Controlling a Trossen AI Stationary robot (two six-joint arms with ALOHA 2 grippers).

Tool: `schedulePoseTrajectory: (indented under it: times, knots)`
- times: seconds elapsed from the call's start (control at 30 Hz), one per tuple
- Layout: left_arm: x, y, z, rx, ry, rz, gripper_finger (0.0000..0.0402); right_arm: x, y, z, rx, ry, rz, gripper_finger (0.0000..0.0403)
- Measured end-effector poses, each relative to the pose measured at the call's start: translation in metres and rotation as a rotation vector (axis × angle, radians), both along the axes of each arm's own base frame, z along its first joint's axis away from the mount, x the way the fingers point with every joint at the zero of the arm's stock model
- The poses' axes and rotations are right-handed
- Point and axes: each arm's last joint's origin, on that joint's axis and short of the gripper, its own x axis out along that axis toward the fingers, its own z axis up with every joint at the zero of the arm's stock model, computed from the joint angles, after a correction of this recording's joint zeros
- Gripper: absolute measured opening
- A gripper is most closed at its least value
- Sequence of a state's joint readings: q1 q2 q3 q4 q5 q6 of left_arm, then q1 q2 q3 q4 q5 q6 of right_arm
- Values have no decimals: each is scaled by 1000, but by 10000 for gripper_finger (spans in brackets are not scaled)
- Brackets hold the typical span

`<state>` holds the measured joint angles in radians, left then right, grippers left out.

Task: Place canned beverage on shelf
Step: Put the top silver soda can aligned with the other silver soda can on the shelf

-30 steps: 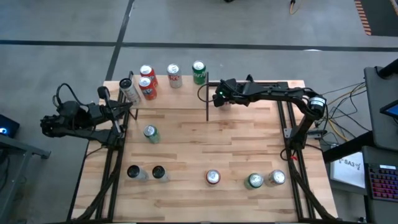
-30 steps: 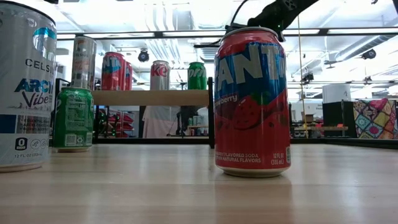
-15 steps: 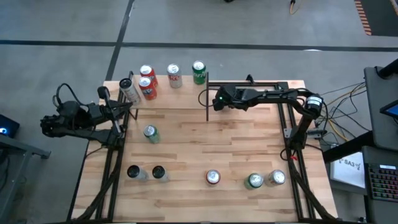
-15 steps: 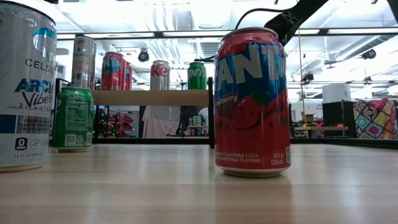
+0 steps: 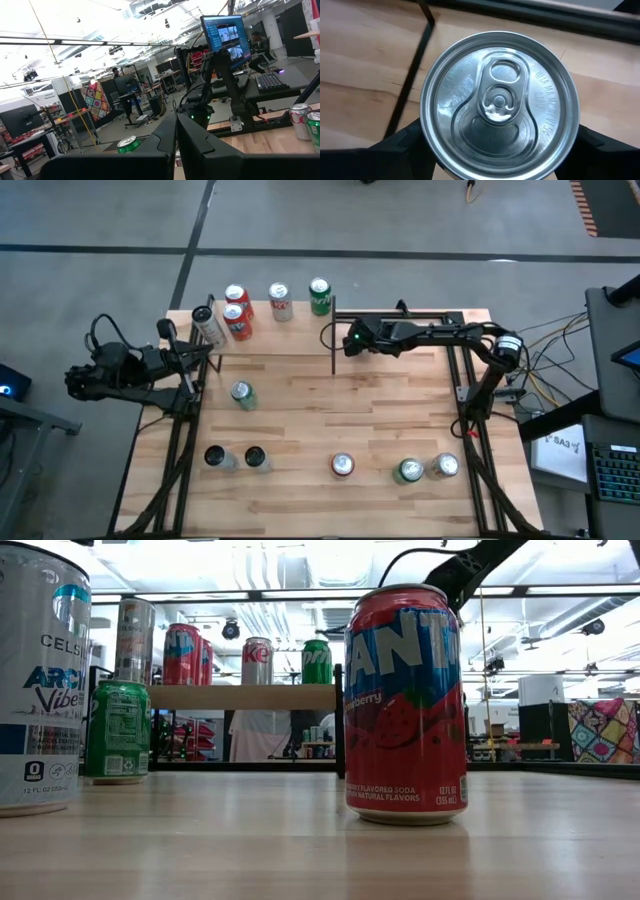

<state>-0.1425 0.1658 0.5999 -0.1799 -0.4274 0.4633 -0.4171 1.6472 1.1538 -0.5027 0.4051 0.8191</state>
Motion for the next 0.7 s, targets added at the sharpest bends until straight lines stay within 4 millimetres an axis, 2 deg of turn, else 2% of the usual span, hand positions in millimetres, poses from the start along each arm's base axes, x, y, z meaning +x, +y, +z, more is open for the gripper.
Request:
schedulePoseTrajectory:
  times: [0.17, 0.33, 0.5, 0.6, 0.7]
  knots:
    - [0, 0, 0, 0, 0, 0, 0, -10, 6, 33, -44, -74, 9, 279]
    - [0, 0, 0, -3, 1, -1, 0, -14, 24, 84, -139, -123, 60, 279]
    - [0, 0, 0, -4, 0, -1, 0, -8, 46, 132, -238, -136, 129, 279]
    - [0, 0, 0, -8, -2, -2, 0, 2, 59, 152, -307, -146, 174, 279]
    - [0, 0, 0, -8, -2, -2, 0, 16, 68, 164, -335, -155, 244, 279]
